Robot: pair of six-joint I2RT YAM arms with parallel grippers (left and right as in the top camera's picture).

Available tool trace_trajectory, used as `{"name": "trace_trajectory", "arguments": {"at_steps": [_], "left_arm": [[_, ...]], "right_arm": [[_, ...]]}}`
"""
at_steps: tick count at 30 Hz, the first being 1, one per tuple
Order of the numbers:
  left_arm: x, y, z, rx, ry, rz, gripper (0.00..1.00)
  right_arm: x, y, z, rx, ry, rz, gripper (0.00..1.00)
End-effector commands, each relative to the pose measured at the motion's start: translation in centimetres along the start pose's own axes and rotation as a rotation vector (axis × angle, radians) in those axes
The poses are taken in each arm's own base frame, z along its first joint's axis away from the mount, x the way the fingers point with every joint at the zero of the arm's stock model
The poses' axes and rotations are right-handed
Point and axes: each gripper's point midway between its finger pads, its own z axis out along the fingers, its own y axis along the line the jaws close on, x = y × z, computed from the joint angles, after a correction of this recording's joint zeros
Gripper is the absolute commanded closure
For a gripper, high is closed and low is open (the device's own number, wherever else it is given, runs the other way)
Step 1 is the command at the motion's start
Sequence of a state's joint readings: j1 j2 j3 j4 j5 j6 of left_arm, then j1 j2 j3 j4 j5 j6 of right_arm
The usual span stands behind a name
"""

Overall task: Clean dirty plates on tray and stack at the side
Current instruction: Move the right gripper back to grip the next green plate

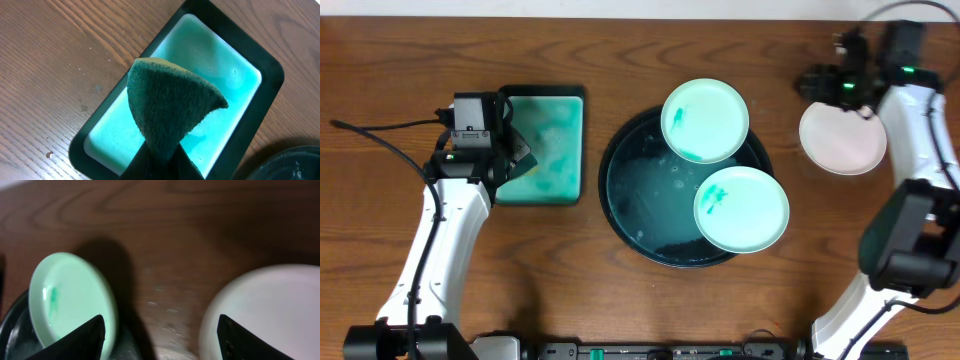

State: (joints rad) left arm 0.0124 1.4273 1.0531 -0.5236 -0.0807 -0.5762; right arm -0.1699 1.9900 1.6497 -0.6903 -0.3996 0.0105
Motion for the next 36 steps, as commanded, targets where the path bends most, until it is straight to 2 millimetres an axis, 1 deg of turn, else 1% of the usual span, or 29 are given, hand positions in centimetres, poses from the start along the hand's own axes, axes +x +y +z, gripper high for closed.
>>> {"name": "trace_trajectory", "arguments": {"at_steps": [1, 4, 7, 11, 15, 16, 20, 22, 23, 25, 28, 32, 34, 36], "left_arm": [[-0.1, 0.2, 0.0, -0.002, -0.004, -0.006, 0.93], [-0.1, 0.1, 0.0, -0.002, -0.004, -0.006, 0.93], [-0.1, 0.2, 0.0, -0.002, -0.003, -0.006, 0.93], [-0.1, 0.1, 0.0, -0.002, -0.004, -0.006, 0.93], [-0.1, 0.1, 0.0, -0.002, -0.004, -0.006, 0.93], [-0.1, 0.1, 0.0, -0.002, -0.004, -0.006, 0.93], [-0.1, 0.1, 0.0, -0.002, -0.004, -0.006, 0.93], [-0.2, 0.1, 0.0, 0.0, -0.007, -0.006, 0.93], [-0.2, 0.0, 0.0, 0.002, -0.01, -0.007, 0.93], [-0.3, 0.0, 0.0, 0.004, -0.012, -0.007, 0.93], [-0.3, 0.0, 0.0, 0.005, -0.013, -0.008, 0.93], [-0.3, 0.0, 0.0, 0.007, -0.011, -0.008, 0.93], [-0.1, -0.4, 0.0, 0.025, 0.001, -0.007, 0.93], [0.3, -1.2, -0.1, 0.069, 0.025, -0.006, 0.93]], "right_arm": [[1.8, 1.2, 2.9, 0.096, 0.06, -0.04, 0.28], [3.1, 3.1, 5.2, 0.098, 0.101, -0.06, 0.28], [4.6, 4.3, 7.3, 0.087, 0.146, -0.086, 0.28], [6.2, 5.1, 10.0, 0.067, 0.19, -0.109, 0.31], [7.3, 5.1, 11.2, 0.056, 0.22, -0.118, 0.32], [7.5, 5.1, 11.4, 0.055, 0.226, -0.117, 0.34], [7.8, 5.2, 11.7, 0.048, 0.233, -0.117, 0.54], [7.7, 5.3, 11.7, 0.046, 0.231, -0.119, 0.78], [7.7, 5.4, 11.7, 0.045, 0.231, -0.121, 0.99], [7.8, 5.9, 11.7, 0.021, 0.232, -0.119, 0.99], [7.3, 7.5, 11.2, -0.059, 0.223, -0.115, 0.99], [6.1, 10.0, 9.2, -0.15, 0.192, -0.126, 0.99], [5.9, 11.4, 7.8, -0.194, 0.189, -0.132, 0.99], [6.2, 12.5, 6.8, -0.209, 0.202, -0.139, 0.99]]}}
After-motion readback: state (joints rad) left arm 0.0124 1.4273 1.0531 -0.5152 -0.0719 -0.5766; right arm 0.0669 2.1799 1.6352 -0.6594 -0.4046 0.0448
